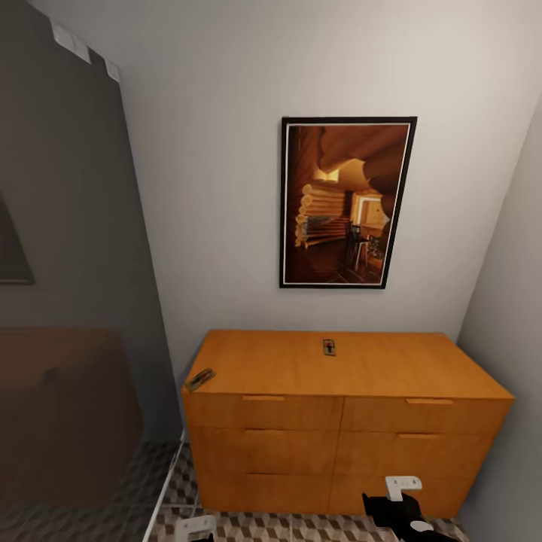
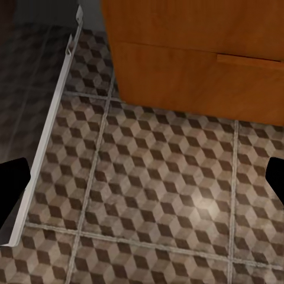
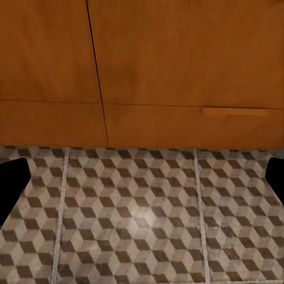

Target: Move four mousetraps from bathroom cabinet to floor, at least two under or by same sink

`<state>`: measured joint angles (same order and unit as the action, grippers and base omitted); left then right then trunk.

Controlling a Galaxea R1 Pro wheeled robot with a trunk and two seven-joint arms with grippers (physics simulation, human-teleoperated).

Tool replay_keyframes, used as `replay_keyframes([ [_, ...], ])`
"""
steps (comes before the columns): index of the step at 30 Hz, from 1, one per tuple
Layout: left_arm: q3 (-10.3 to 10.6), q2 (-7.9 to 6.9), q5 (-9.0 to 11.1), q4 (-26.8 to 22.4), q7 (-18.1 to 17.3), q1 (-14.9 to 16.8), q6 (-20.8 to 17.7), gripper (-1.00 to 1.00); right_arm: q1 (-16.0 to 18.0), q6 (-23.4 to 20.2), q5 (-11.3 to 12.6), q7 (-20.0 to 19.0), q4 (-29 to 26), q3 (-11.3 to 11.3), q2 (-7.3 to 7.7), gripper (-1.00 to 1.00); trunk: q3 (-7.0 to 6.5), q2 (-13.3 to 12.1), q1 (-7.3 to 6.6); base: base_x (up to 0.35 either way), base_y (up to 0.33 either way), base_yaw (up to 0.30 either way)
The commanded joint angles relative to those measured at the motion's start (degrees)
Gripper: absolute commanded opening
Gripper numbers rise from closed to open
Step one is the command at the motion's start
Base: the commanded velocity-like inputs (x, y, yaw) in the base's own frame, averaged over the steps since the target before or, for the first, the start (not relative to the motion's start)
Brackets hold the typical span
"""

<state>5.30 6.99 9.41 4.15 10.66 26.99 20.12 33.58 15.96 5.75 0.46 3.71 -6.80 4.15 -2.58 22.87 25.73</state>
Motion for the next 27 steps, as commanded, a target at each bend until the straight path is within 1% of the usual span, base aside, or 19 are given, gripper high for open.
replay_keyframes([
  [1,0.5,0.04,0.5,0.2,0.1,0.1,0.4,1.00,0.1,0.4,0.6,0.0,0.2,-0.5,-0.02,1.00,0.02,0.0,0.05,0.253,0.000,0.000],
  [4,0.5,0.04,0.5,0.2,0.1,0.1,0.4,1.00,0.1,0.4,0.6,0.0,0.2,-0.5,-0.02,1.00,0.02,0.0,0.05,0.206,0.000,0.000],
  [9,0.5,0.04,0.5,0.2,0.1,0.1,0.4,1.00,0.1,0.4,0.6,0.0,0.2,-0.5,-0.02,1.00,0.02,0.0,0.05,0.072,0.000,0.000],
  [27,0.6,0.17,0.6,0.1,0.1,0.1,0.4,1.00,0.1,0.5,0.3,0.7,0.1,-0.7,0.11,1.00,0.02,0.0,0.05,0.008,0.000,0.000],
])
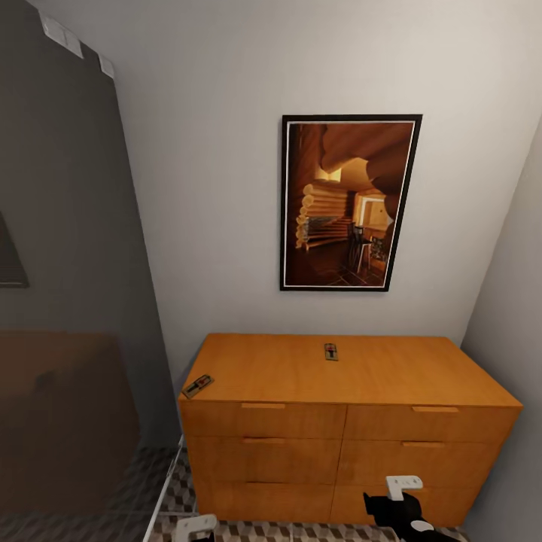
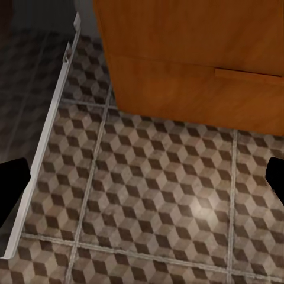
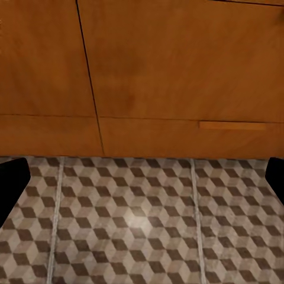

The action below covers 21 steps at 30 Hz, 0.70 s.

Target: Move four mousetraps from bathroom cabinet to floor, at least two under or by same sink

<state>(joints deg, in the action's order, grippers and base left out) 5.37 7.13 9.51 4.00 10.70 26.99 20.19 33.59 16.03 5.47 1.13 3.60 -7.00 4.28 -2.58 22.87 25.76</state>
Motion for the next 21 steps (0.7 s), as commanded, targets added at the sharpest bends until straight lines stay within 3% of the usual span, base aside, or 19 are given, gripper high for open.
replay_keyframes([
  [1,0.5,0.06,0.5,0.2,0.1,0.1,0.4,1.00,0.1,0.4,0.5,-0.1,0.2,-0.5,-0.01,1.00,0.03,0.1,0.03,0.000,0.000,0.000],
  [6,0.8,0.28,0.4,-0.9,0.1,0.1,1.3,1.00,0.1,0.5,0.3,-0.5,-0.5,-0.5,0.06,1.00,0.03,0.1,0.03,0.000,0.000,0.000],
  [12,1.0,0.49,0.2,-5.7,-0.1,0.1,1.6,1.00,0.1,0.4,0.2,-0.5,-7.8,-0.6,0.24,1.00,0.03,0.1,0.03,0.000,0.000,0.000],
  [21,1.0,0.32,-0.1,-19.2,0.0,0.1,-1.4,1.00,0.1,0.3,0.3,-0.4,-21.6,-0.4,1.37,1.00,0.03,0.1,0.03,0.000,0.000,0.000],
])
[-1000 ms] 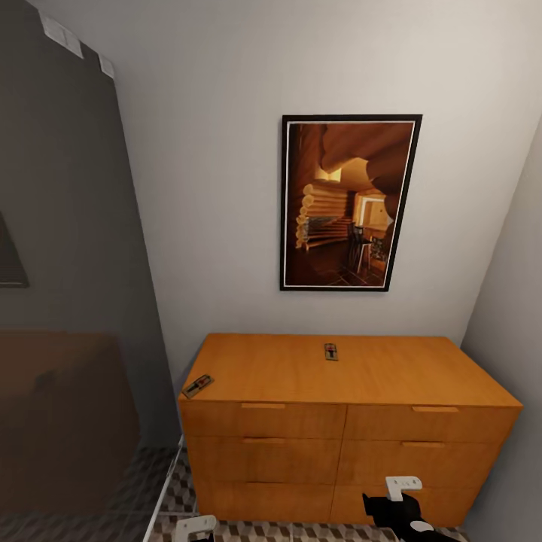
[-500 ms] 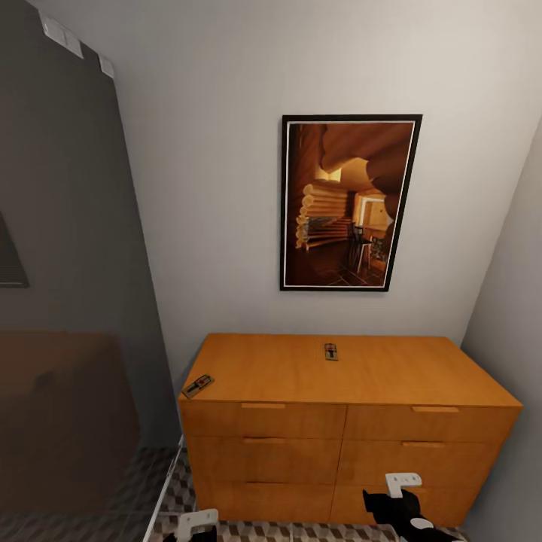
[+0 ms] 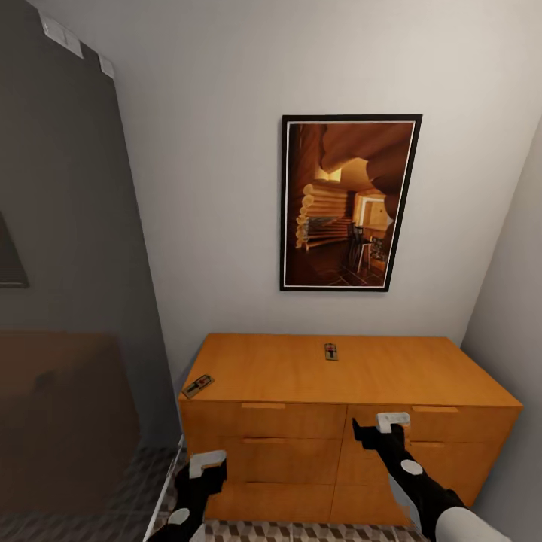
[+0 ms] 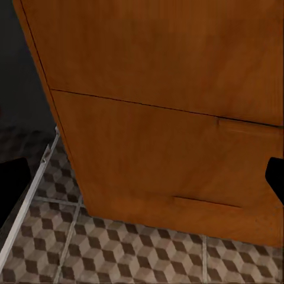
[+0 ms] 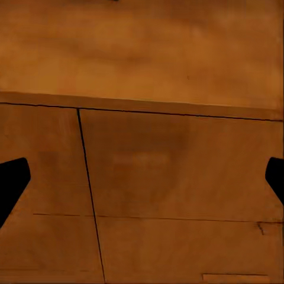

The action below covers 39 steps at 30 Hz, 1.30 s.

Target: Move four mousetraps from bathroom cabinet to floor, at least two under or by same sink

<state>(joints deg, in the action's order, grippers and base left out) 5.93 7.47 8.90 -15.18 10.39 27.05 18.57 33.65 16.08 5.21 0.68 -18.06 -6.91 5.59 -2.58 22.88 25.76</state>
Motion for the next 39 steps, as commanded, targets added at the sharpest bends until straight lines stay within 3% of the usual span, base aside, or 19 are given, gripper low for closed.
replay_keyframes([
  [1,0.5,-0.16,0.6,-3.3,0.4,0.0,-1.3,1.00,0.0,0.2,0.6,0.1,-3.0,-0.4,0.40,1.00,0.03,0.0,0.02,0.000,0.000,0.000],
  [7,0.5,-0.21,0.6,-15.0,0.9,0.0,-7.4,1.00,0.0,-0.4,0.9,0.0,-12.1,-0.2,1.93,1.00,0.03,0.0,0.02,0.000,0.000,0.000],
  [11,0.4,-0.07,0.6,-25.9,1.8,0.0,-15.4,1.00,0.0,-2.8,1.2,0.0,-19.6,-0.1,2.76,1.00,0.03,0.0,0.02,0.000,0.000,0.000],
  [17,0.5,0.01,0.6,-37.7,2.9,0.0,-24.9,1.00,0.0,-10.2,1.4,0.0,-28.1,0.0,3.08,1.00,0.03,0.0,0.02,0.000,0.000,0.000],
  [18,0.6,0.07,0.6,-41.5,3.2,0.0,-27.7,1.00,0.0,-13.1,1.4,-0.1,-31.4,0.0,3.12,1.00,0.03,0.0,0.02,0.000,0.000,0.000],
  [22,0.6,0.19,0.6,-48.8,3.5,0.0,-33.2,1.00,0.0,-19.3,1.4,0.0,-37.9,0.3,3.12,1.00,0.03,0.0,0.02,0.000,0.000,0.000],
  [29,1.0,0.40,0.7,-59.1,3.6,0.2,-44.7,1.00,0.0,-30.5,1.4,0.0,-46.4,1.3,3.04,1.00,0.03,0.0,0.02,0.000,0.000,0.000],
  [33,1.1,0.67,0.7,-62.6,3.7,0.6,-48.3,1.00,0.0,-32.8,1.4,0.0,-47.7,1.5,3.03,1.00,0.03,0.0,0.02,0.000,0.000,0.000],
  [39,1.0,0.90,0.7,-66.2,3.5,2.2,-50.6,1.00,0.6,-34.1,1.5,-0.1,-48.4,1.7,2.99,1.00,0.03,0.0,0.02,0.000,0.000,0.000],
])
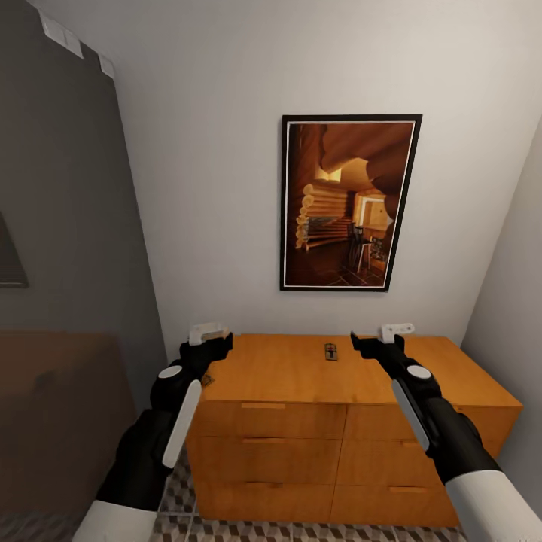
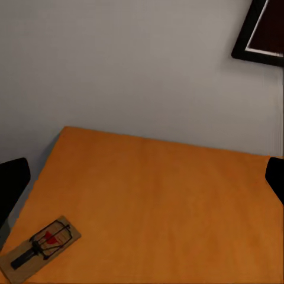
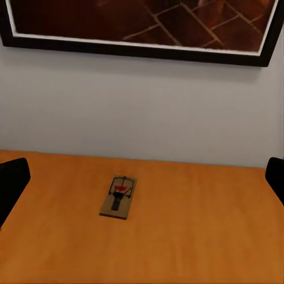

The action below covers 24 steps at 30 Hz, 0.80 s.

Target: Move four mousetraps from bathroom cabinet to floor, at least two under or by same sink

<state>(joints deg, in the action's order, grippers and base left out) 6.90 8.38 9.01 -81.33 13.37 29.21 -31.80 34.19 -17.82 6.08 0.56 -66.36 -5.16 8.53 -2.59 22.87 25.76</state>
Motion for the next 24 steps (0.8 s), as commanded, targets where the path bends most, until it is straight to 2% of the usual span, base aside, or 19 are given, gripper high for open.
replay_keyframes([
  [1,0.1,0.02,0.6,-0.2,0.5,0.5,-0.3,1.00,0.3,-0.3,0.7,0.1,-0.1,-0.1,0.04,1.00,0.03,0.0,0.03,0.000,0.000,0.000],
  [7,0.1,0.56,0.6,2.0,0.2,4.0,-1.4,1.00,4.1,-1.2,0.9,0.0,2.2,-0.1,0.00,1.00,0.03,0.0,0.03,0.000,0.000,0.000],
  [9,0.1,1.51,0.5,6.1,0.3,7.2,-2.7,1.00,7.5,-2.9,0.9,-0.1,6.7,-0.3,-0.16,1.00,0.03,0.0,0.03,0.000,0.000,0.000],
  [15,0.0,1.61,0.4,17.9,0.6,14.5,-4.9,1.00,16.8,-5.8,0.9,-0.3,20.7,-0.4,-0.59,1.00,0.03,0.0,0.03,0.000,0.000,0.000],
  [16,0.0,1.61,0.4,20.9,0.7,16.4,-5.2,1.00,19.1,-6.2,0.8,-0.5,24.8,-0.4,-1.03,1.00,0.03,0.0,0.03,0.000,0.000,0.000],
  [20,-0.1,1.61,0.3,24.1,0.8,18.5,-5.5,1.00,21.6,-6.6,0.7,-1.9,29.5,-0.4,-2.14,1.00,0.03,0.0,0.03,0.000,0.000,0.000],
  [24,-0.5,1.61,0.3,25.5,0.7,19.4,-5.6,1.00,22.7,-6.8,0.6,-3.6,31.6,-0.5,-2.74,1.00,0.03,0.0,0.03,0.000,0.000,0.000],
])
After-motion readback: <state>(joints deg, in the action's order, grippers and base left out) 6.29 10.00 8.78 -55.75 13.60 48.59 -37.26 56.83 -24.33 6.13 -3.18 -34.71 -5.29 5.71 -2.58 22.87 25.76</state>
